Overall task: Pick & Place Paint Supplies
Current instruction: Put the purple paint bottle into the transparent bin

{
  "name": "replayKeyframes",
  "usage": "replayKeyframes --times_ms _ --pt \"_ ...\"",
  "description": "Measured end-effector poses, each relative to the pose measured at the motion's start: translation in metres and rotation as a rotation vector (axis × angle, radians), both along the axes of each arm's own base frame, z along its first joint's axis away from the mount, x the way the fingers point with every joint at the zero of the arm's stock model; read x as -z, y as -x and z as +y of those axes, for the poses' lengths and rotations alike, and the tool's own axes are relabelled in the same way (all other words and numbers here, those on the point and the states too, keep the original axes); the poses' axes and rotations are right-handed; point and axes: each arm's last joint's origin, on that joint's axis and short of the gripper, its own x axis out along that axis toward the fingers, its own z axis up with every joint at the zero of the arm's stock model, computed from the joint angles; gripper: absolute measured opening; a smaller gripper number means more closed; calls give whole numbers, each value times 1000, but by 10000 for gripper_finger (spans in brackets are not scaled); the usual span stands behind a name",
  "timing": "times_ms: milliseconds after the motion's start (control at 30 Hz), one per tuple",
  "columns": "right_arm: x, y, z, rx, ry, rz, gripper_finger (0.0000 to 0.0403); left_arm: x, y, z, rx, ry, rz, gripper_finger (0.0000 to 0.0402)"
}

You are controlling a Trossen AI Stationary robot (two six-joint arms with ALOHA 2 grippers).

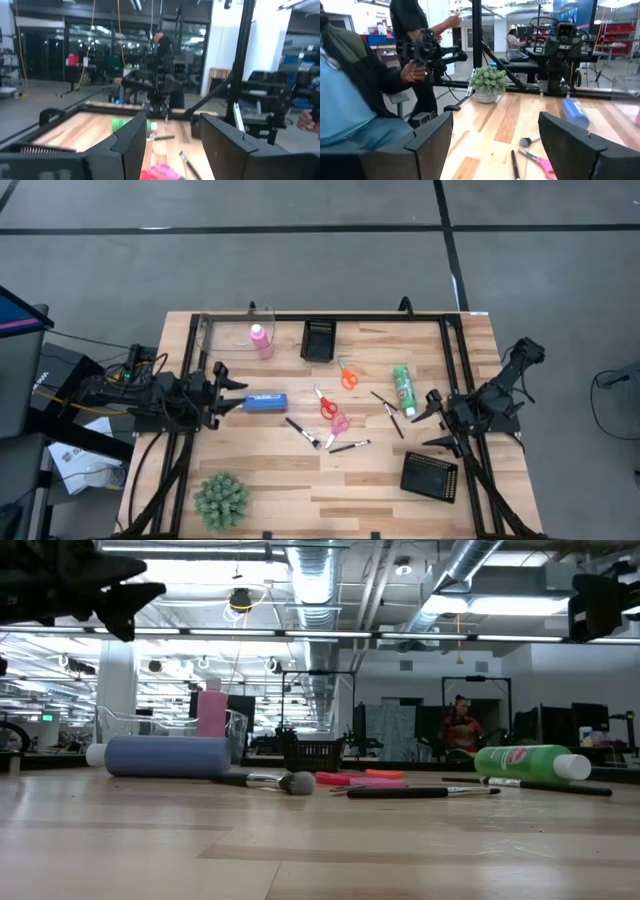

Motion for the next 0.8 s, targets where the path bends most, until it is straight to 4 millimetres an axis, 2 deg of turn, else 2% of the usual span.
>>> replayKeyframes --times_ms 167,800 --pt "0 0 0 0 -3 1 281 3 -3 0 12 64 37 173" --pt "0 0 0 0 -3 1 281 15 -13 -2 8 53 180 172"
